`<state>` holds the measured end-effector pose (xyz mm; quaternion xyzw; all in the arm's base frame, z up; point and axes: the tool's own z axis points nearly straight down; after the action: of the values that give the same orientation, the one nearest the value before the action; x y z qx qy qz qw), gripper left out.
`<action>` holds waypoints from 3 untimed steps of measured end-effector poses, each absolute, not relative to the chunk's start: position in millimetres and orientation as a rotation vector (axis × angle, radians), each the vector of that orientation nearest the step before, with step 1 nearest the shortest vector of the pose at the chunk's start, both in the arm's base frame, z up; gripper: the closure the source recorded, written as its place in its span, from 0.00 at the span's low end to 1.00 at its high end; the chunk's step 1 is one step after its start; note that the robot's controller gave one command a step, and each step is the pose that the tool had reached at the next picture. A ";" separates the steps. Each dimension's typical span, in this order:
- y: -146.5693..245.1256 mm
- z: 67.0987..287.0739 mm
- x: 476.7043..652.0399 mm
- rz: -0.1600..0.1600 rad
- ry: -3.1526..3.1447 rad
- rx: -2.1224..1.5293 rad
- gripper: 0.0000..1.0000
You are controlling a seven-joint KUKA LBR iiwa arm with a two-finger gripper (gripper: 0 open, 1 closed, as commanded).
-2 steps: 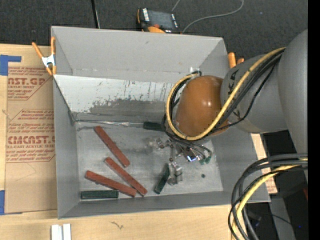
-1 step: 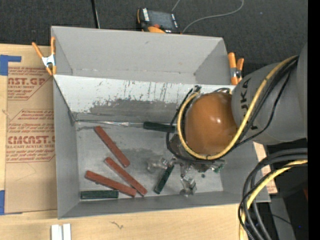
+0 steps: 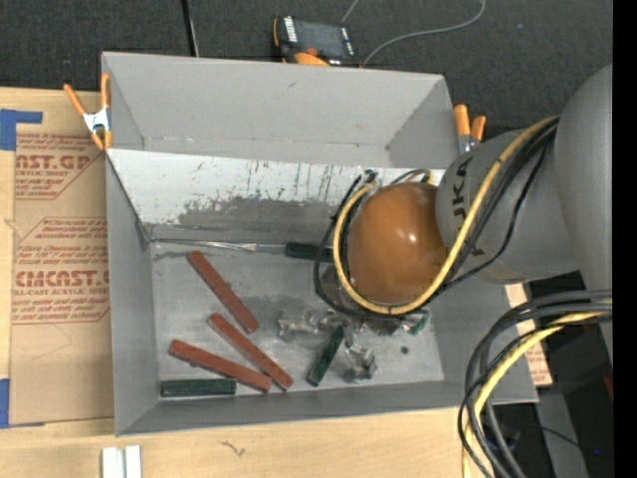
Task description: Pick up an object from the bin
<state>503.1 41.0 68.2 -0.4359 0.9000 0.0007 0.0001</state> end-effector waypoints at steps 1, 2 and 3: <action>41.4 67.6 502.8 0.002 2.829 -1.366 0.00; 41.5 68.3 503.1 0.001 2.829 -1.367 1.00; 42.5 98.4 503.7 0.000 2.826 -1.364 1.00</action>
Offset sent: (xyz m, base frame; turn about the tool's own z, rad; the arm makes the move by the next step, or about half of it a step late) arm 0.0000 0.0000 0.0000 0.0000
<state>503.7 42.5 98.4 -0.4347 0.9006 -0.0001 0.0016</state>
